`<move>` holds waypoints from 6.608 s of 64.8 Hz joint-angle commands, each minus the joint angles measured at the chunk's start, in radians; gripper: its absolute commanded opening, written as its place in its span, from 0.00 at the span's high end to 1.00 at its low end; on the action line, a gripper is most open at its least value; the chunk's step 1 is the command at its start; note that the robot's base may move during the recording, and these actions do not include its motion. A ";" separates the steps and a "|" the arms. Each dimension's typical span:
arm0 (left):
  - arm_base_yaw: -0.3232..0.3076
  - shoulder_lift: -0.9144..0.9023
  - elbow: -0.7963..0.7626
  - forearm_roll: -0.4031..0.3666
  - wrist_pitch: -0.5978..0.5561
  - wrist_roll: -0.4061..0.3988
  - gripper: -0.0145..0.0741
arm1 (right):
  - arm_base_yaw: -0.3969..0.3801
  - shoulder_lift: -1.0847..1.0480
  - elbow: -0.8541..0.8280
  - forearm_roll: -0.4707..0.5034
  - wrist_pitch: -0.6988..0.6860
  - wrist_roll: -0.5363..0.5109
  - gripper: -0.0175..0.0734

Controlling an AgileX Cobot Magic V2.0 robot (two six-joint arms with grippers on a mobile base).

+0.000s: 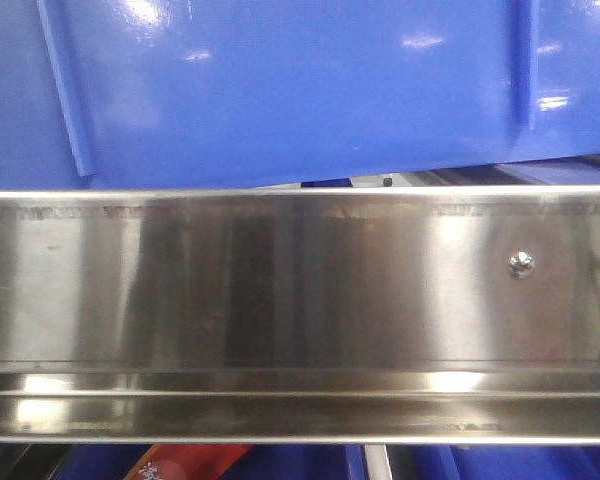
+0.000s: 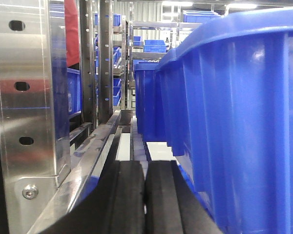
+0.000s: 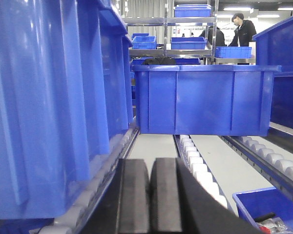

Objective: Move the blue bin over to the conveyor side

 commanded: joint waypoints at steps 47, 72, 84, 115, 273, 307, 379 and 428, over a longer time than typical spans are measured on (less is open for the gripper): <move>0.004 -0.004 -0.003 0.003 -0.053 -0.004 0.86 | 0.000 -0.004 0.000 -0.007 -0.020 -0.008 0.88; 0.004 -0.004 -0.182 0.005 0.139 -0.004 0.86 | 0.000 -0.004 -0.170 0.002 0.066 -0.008 0.88; 0.004 0.066 -0.449 0.005 0.411 -0.004 0.86 | 0.000 0.056 -0.482 0.002 0.498 -0.008 0.88; 0.004 0.603 -0.997 -0.143 0.820 -0.004 0.86 | 0.000 0.690 -1.209 -0.007 1.121 -0.008 0.88; 0.004 1.282 -1.482 -0.091 1.089 -0.005 0.86 | 0.171 1.557 -1.789 -0.174 1.261 0.142 0.47; 0.004 1.282 -1.482 -0.091 1.089 -0.005 0.86 | 0.171 1.561 -1.789 -0.174 1.261 0.142 0.48; 0.004 1.296 -1.482 -0.095 0.973 -0.005 0.77 | 0.171 1.561 -1.759 -0.174 1.261 0.129 0.90; 0.004 1.472 -1.492 -0.133 0.961 -0.065 0.41 | 0.171 1.561 -1.759 -0.145 1.261 0.129 0.90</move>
